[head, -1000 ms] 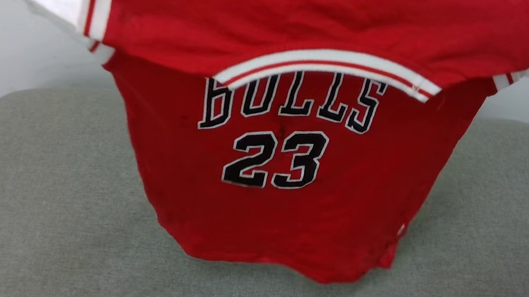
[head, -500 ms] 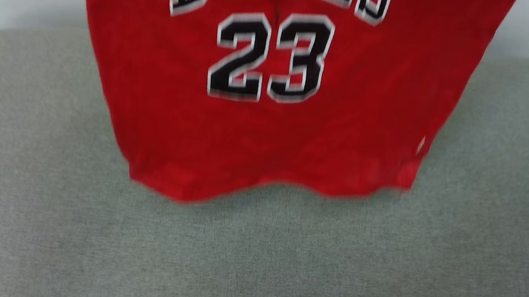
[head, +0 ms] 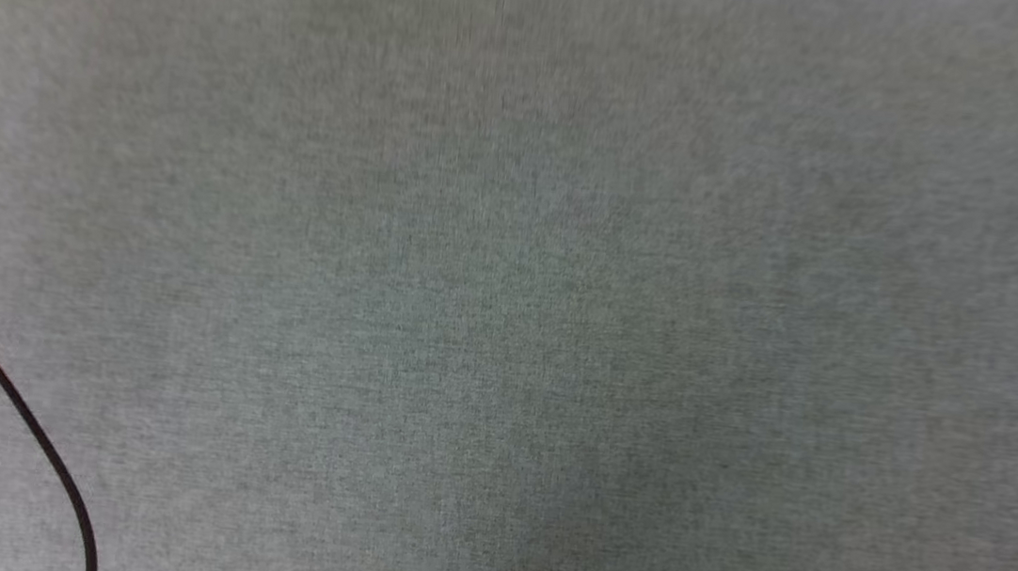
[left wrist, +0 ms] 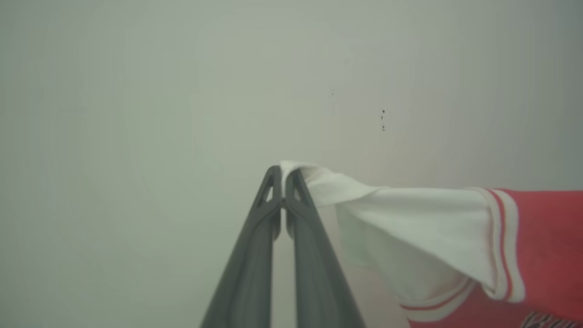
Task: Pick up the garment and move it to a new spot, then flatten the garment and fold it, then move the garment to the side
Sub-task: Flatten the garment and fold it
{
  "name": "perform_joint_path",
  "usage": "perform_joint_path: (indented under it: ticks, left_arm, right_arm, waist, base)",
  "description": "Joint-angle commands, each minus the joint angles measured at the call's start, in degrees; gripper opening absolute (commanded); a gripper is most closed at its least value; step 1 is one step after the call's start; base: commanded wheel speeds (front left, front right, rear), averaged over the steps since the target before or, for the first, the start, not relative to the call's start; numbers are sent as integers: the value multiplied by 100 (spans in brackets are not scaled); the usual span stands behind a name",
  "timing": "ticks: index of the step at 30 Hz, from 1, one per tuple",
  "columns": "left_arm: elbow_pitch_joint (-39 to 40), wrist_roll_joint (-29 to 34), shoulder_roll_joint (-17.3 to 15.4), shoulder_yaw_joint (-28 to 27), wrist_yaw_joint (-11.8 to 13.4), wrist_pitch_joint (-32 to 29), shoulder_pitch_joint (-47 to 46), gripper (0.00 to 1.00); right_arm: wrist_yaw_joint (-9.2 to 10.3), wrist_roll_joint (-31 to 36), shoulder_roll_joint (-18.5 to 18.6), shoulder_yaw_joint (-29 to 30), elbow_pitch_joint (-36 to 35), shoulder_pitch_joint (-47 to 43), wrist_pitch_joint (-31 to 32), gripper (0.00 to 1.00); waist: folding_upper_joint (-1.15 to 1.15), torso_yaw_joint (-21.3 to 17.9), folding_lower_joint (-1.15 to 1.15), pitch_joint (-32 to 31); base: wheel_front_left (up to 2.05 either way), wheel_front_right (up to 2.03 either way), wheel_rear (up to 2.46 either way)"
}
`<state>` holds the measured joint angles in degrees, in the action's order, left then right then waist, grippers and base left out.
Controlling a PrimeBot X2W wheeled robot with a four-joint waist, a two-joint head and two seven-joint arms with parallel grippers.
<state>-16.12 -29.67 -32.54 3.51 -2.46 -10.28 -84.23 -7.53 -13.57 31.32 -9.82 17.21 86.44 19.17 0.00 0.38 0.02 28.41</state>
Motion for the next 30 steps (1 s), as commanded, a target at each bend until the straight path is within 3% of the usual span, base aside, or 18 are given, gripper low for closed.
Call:
perform_joint_path:
  ticks: [1, 6, 12, 22, 30]
  left_arm:
    - [-199, 68, 29, 45, -32, 141, -246, 0]
    - [-1007, 216, 226, 216, -120, 686, -895, 0]
    - [-1646, 244, 497, 390, -214, 1263, -779, 0]
    - [-2305, 174, 945, 825, -389, 1995, 886, 0]
    - [-2277, 177, 932, 1039, -332, 2222, 2790, 0]
  right_arm:
    - [8, 91, -68, -12, 171, 222, -131, 0]
    - [8, 226, -294, -28, 932, 777, -626, 0]
    - [8, 311, -539, -142, 1711, 699, -1126, 0]
    - [8, 150, -731, -542, 2658, -615, -1633, 0]
    - [8, -466, -694, -889, 2777, -2306, -1511, 0]
  waist:
    - [0, 56, -2, 374]
    - [0, 95, -2, 681]
    - [0, 164, -2, 808]
    - [0, 285, -2, 242]
    - [0, 254, -2, -684]
  base:
    - [0, 0, 0]
    - [0, 0, 0]
    - [0, 0, 0]
    - [0, 0, 0]
    - [0, 0, 0]
